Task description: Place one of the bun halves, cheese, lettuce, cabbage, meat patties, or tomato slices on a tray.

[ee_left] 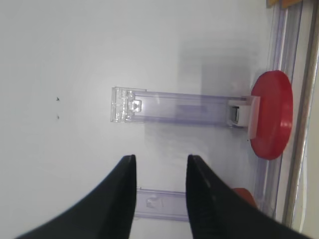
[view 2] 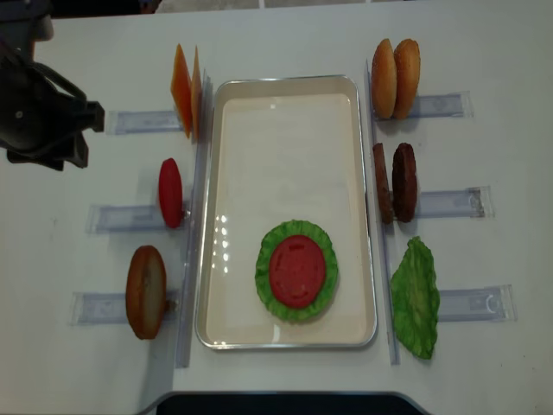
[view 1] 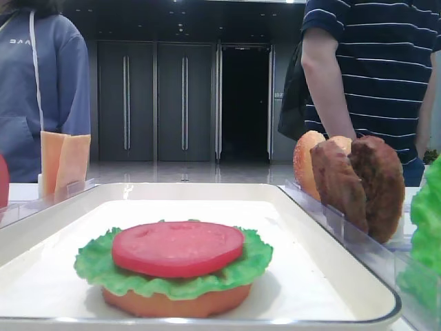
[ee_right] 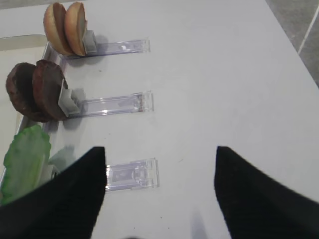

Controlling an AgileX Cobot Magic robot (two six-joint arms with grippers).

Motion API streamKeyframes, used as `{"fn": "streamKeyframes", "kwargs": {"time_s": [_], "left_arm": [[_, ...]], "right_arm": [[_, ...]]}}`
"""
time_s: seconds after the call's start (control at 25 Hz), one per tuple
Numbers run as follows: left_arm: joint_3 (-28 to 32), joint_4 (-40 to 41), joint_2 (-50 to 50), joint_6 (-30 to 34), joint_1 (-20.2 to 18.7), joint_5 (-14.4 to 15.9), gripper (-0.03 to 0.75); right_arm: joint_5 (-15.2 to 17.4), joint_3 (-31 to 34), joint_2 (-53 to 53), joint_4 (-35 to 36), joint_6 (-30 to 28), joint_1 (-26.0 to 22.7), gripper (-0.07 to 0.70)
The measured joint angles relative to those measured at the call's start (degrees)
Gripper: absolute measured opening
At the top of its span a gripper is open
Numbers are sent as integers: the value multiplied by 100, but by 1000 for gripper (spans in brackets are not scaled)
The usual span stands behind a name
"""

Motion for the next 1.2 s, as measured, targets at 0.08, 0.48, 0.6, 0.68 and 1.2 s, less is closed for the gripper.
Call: {"fn": "streamKeyframes", "kwargs": {"time_s": [0.08,0.48,0.6,0.68,1.2], "left_arm": [[177,2,-177,0,0,0,266],[1714,9,-1447,0,0,-154,265],[2031,9,-1926,0,0,-171,265],[2186,9,-2262,0,0,-171,265],[2987,14,-4374,0,0,-141,265]], "right_arm": [[0,0,0,0,0,0,471],[0,0,0,0,0,0,471],[0,0,0,0,0,0,471],[0,0,0,0,0,0,471],[0,0,0,0,0,0,471]]}}
